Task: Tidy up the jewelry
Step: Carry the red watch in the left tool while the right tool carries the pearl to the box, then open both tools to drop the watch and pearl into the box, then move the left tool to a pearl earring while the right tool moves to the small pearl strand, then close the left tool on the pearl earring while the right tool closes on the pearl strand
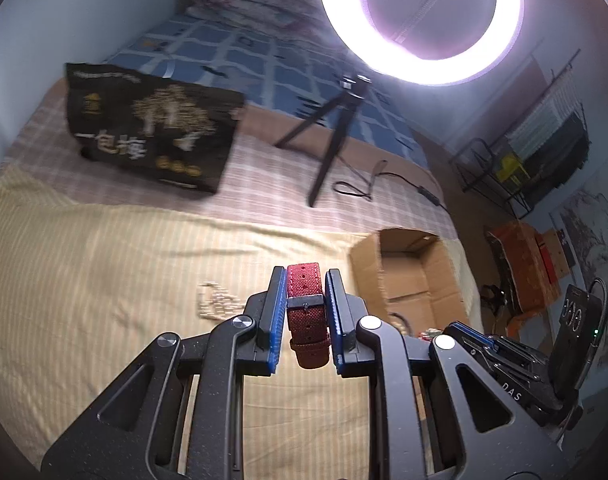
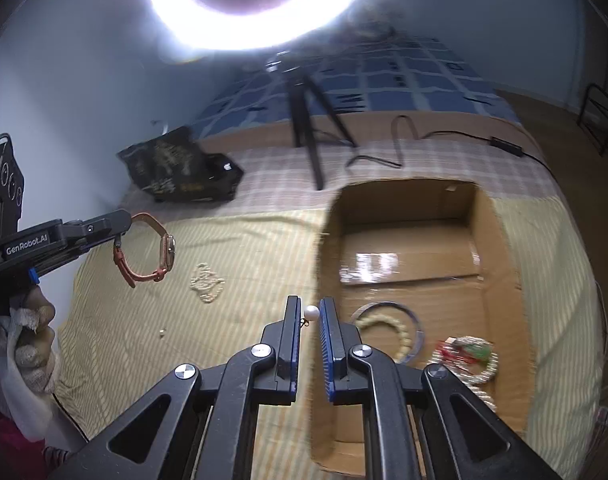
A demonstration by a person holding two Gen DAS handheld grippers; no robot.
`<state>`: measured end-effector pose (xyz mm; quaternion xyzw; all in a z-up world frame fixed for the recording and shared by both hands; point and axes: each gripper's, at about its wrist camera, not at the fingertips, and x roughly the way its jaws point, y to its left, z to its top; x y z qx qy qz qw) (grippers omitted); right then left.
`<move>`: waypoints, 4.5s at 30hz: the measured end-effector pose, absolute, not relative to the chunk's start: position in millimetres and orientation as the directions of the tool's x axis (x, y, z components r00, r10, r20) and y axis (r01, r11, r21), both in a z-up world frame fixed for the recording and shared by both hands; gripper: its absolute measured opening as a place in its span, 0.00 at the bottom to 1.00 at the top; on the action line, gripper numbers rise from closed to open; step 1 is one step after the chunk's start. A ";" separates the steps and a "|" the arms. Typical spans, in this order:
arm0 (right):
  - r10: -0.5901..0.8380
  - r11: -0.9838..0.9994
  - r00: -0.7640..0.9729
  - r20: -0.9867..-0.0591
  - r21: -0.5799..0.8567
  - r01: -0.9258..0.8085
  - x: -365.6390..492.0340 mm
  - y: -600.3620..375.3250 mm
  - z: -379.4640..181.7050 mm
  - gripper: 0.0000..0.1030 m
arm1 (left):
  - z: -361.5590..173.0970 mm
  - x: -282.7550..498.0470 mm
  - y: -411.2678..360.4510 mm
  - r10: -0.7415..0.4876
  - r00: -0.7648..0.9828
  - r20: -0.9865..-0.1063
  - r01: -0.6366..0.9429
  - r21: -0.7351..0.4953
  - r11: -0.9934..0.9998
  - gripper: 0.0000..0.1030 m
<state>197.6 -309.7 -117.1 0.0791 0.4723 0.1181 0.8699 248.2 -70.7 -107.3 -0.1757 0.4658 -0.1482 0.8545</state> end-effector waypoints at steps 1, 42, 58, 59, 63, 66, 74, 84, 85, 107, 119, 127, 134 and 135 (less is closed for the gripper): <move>0.276 0.961 0.528 -0.803 0.249 -0.123 196.4 -315.1 -117.0 0.07 | -107.0 248.7 -76.4 -0.424 0.520 -0.742 0.097 -0.442 0.892 0.17; 0.260 0.965 0.521 -0.813 0.243 -0.103 161.8 -368.7 -134.4 0.85 | -125.9 260.9 -204.2 -0.512 0.477 -0.714 0.214 -0.470 0.856 0.58; 0.260 0.965 0.536 -0.803 0.239 -0.109 162.9 -358.9 -127.9 0.86 | -114.4 251.7 -186.0 -0.470 0.491 -0.733 0.251 -0.398 0.882 0.58; 0.261 0.964 0.537 -0.802 0.240 -0.112 163.2 -357.2 -127.1 0.86 | -113.0 251.4 -181.8 -0.463 0.496 -0.735 0.251 -0.390 0.886 0.58; 0.265 0.963 0.542 -0.797 0.241 -0.117 165.8 -350.4 -123.9 0.86 | -107.4 250.0 -165.1 -0.442 0.517 -0.733 0.241 -0.370 0.897 0.58; 0.272 0.962 0.547 -0.792 0.246 -0.122 168.0 -344.6 -120.7 0.86 | -103.8 248.5 -150.4 -0.421 0.532 -0.735 0.234 -0.350 0.907 0.58; 0.309 0.950 0.551 -0.775 0.276 -0.144 178.7 -322.3 -115.4 0.86 | -103.4 246.0 -98.7 -0.360 0.548 -0.755 0.192 -0.305 0.933 0.58; 0.371 0.928 0.506 -0.779 0.326 -0.179 197.7 -284.2 -126.8 0.86 | -112.3 240.3 -21.8 -0.282 0.549 -0.787 0.101 -0.273 0.957 0.58; 0.373 0.927 0.503 -0.780 0.326 -0.183 199.2 -280.5 -127.5 0.86 | -113.5 239.6 -16.9 -0.280 0.547 -0.789 0.096 -0.273 0.957 0.58; 0.391 0.913 0.341 -0.855 0.312 -0.263 253.0 -180.6 -183.7 0.69 | -202.1 201.8 2.0 -0.299 0.296 -0.907 0.154 -0.263 0.952 0.35; 0.345 0.927 0.306 -0.887 0.271 -0.259 287.9 -142.5 -206.5 0.66 | -222.1 200.9 -11.0 -0.274 0.255 -0.927 0.187 -0.231 0.955 0.32; 0.314 0.938 0.308 -0.898 0.244 -0.245 298.2 -133.5 -216.9 0.62 | -230.1 209.7 -12.3 -0.268 0.248 -0.931 0.165 -0.232 0.959 0.27; 0.289 0.944 0.318 -0.903 0.213 -0.251 298.1 -128.1 -220.9 0.61 | -236.4 214.8 -14.5 -0.265 0.239 -0.934 0.156 -0.232 0.960 0.24; 0.285 0.945 0.319 -0.904 0.209 -0.253 297.5 -129.5 -221.4 0.60 | -237.4 215.4 -15.5 -0.263 0.238 -0.935 0.157 -0.230 0.961 0.24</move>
